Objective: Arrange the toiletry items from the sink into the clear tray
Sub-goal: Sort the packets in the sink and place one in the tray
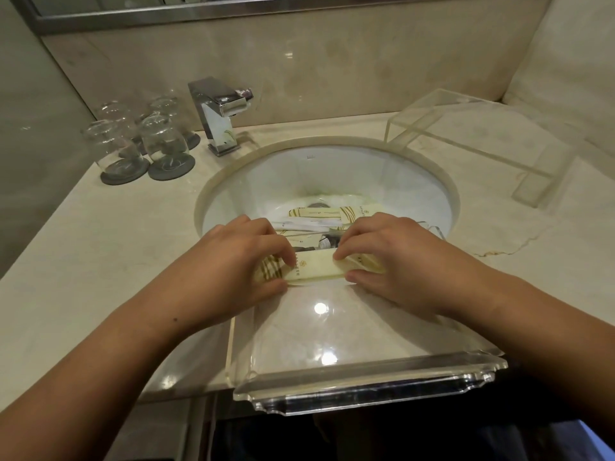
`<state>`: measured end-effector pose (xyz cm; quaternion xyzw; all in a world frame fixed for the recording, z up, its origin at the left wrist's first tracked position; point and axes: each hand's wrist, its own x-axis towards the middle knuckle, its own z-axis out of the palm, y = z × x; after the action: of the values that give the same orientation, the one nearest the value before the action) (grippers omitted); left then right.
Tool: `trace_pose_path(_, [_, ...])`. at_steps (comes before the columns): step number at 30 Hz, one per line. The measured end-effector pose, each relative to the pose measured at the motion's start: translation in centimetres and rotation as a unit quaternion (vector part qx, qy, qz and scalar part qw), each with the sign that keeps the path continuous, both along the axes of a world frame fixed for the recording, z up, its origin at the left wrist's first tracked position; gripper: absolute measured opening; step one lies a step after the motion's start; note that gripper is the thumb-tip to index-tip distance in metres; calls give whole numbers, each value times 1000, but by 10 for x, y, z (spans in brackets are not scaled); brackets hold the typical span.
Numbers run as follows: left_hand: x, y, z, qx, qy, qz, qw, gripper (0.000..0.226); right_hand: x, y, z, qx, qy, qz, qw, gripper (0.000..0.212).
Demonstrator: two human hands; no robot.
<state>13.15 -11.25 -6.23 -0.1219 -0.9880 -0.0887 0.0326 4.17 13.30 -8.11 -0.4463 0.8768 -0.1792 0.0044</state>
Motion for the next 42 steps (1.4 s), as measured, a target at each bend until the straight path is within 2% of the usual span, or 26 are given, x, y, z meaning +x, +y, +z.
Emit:
trace_pose_path(11, [0,-3,-4,11,9,3,1000,30,2,1,0,-7,-5,3,1000,31])
trace_pose_path(18, [-14,-11,13,87,-8,13,996,32,-11,-1,23,-52,18,11,998,35])
trace_pose_path(24, [-62,-27,16,118,-5,58,991,19,-56,-10,31,-53,15,-40,998,27])
trace_pose_path(31, [-129,-39,-15,67,-94,57,992,19,-128,-23,-4,26,-56,-75,995,27])
trace_pose_path(35, [-165,-37,-42,46,-181,38,982,22,-159,-35,-35,84,-105,-68,989,29])
trace_pose_path(42, [-215,-32,-71,1,-260,30,965,31,-197,-54,-64,128,-133,-58,981,38])
